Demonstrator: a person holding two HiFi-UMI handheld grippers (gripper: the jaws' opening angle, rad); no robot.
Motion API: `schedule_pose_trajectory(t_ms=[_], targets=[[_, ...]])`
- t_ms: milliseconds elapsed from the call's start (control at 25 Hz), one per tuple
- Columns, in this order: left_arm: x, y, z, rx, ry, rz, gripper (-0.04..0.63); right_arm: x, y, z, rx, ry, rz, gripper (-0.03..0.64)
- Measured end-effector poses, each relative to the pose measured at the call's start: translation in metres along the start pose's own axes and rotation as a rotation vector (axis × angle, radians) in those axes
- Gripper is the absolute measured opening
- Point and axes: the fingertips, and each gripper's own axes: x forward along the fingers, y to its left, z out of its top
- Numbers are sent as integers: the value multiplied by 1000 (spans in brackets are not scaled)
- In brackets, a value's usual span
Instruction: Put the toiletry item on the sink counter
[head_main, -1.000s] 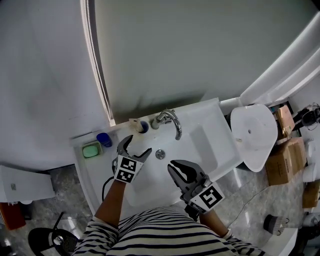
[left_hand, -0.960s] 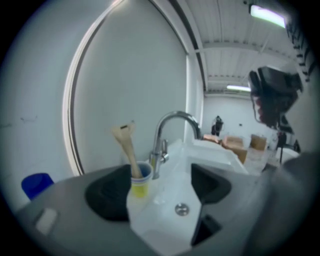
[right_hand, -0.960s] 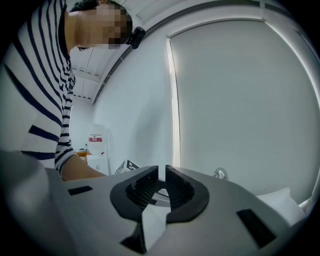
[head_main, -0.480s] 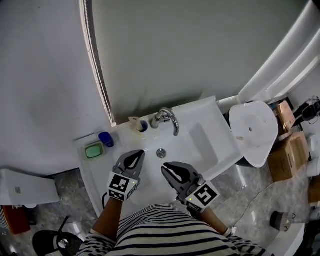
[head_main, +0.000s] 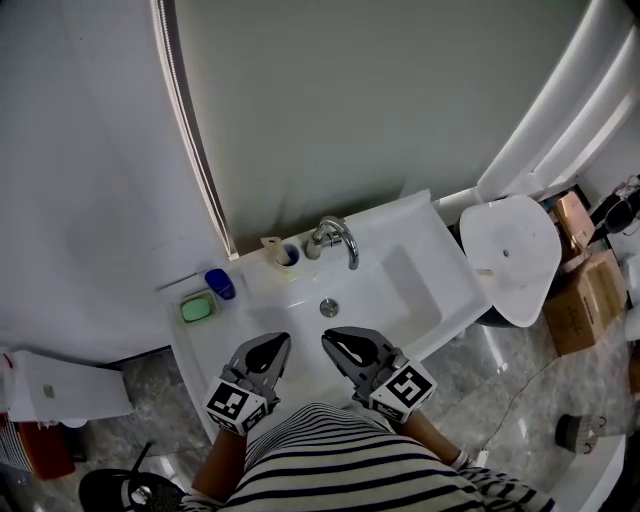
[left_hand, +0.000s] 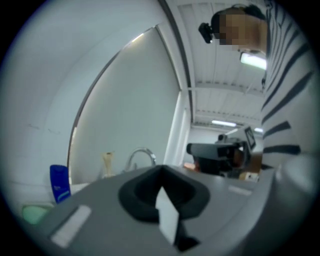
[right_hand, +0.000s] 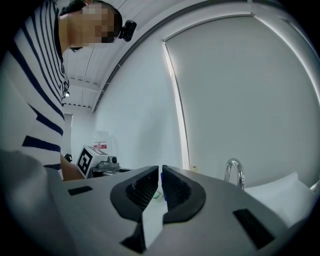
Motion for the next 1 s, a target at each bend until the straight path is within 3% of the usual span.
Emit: schedule_pose_trajectory(t_ms=[120, 360, 720, 1000], targets=[[-2, -13, -1, 5, 21, -41, 6, 1, -2, -2, -24, 29, -29, 9], [3, -18, 5, 95, 44, -52, 6, 6, -1, -10, -51, 68, -38, 8], [8, -24, 1, 115, 69, -70, 6, 3, 0, -22, -78, 127, -46, 6], [12, -29, -7, 105, 88, -78, 6, 2, -3, -20, -68, 112, -57, 6]])
